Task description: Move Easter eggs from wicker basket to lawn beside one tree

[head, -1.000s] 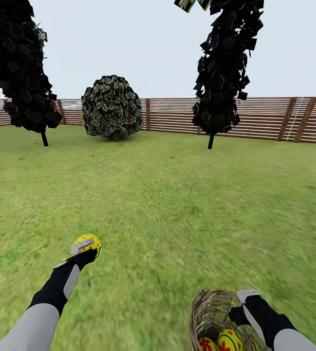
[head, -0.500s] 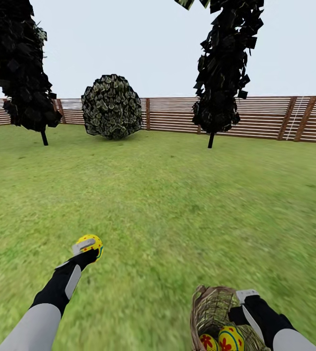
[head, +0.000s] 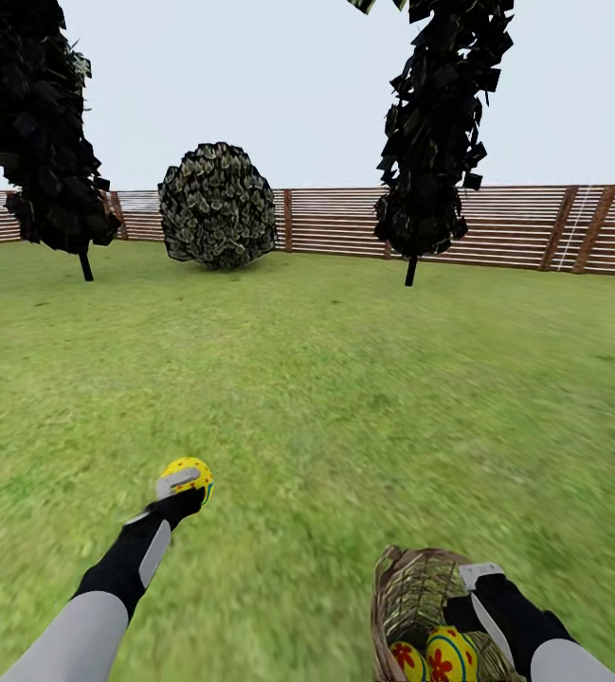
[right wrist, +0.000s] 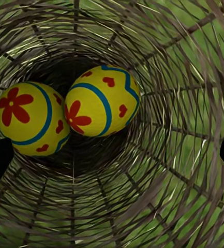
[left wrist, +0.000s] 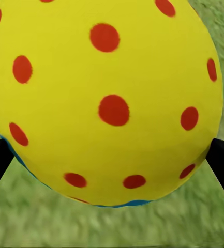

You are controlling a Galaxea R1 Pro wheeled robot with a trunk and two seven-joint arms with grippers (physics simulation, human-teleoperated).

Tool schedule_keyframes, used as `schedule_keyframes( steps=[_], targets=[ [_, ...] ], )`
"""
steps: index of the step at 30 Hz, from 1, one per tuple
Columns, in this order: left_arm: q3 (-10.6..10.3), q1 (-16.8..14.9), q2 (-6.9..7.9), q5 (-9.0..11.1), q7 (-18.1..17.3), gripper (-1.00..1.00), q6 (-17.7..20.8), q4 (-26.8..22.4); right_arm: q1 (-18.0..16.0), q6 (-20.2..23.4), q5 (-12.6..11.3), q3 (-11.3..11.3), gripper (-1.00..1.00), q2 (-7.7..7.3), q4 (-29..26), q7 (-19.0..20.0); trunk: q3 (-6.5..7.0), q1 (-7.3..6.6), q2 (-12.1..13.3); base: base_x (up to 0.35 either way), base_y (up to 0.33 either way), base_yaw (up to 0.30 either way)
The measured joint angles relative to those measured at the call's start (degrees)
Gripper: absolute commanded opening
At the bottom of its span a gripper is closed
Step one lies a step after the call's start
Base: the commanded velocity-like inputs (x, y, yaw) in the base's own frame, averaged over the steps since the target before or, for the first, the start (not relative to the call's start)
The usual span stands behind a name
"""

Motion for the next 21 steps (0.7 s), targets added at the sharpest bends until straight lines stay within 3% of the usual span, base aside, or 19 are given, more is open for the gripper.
schedule_keyframes(
  steps=[3, 21],
  targets=[
    [-1.15, -0.01, 0.02, -0.02, 0.79, -1.0, -0.53, 0.65, 0.01, 0.0, 0.0, 0.0, 1.0, 0.0, -0.02, 0.0, -0.54, 0.66, -1.2, 0.0, 0.0, 0.0],
    [-1.27, -0.01, 0.06, -0.02, 1.08, -1.0, -0.58, 0.73, -0.02, 0.17, -0.14, -0.33, 1.0, -0.25, -0.05, 0.0, -3.77, 4.61, -8.42, 0.0, 0.0, 0.0]
  ],
)
